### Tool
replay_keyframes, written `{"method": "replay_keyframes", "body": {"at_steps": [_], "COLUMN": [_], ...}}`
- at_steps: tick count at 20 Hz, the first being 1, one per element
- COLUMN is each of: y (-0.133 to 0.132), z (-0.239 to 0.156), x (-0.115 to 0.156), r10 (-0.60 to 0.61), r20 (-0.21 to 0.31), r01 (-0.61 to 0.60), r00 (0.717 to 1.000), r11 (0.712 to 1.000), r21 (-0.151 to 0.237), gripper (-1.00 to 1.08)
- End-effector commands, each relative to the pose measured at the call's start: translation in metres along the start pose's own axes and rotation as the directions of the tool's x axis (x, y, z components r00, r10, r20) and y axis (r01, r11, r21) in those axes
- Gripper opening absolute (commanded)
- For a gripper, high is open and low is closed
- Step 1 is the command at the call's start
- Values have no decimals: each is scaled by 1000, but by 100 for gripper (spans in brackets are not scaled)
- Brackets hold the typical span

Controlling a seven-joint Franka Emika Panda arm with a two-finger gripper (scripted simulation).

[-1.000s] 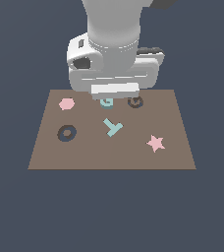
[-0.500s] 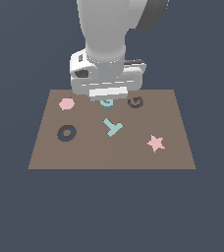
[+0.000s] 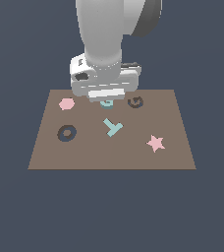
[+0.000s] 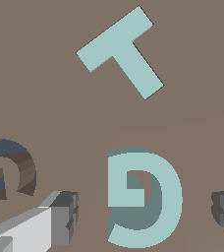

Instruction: Insert a designated object into the corresponding slot on a board.

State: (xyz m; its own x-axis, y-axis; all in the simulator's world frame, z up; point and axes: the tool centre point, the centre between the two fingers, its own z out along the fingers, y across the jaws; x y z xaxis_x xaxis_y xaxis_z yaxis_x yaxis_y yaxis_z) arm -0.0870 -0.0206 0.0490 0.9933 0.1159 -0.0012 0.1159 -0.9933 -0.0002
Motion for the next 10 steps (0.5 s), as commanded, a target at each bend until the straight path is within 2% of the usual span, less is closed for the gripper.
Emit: {"method": "replay_keyframes", "body": {"at_steps": [1,10], "y": [0,0], "z": [-1,14], "x": [1,1], "r10": [1,1], "r20": [-1,-1], "r01": [-1,-1], "r00": [1000,1000], "r11": [1000,1000], "r21": [0,0], "gripper": [100,100]}}
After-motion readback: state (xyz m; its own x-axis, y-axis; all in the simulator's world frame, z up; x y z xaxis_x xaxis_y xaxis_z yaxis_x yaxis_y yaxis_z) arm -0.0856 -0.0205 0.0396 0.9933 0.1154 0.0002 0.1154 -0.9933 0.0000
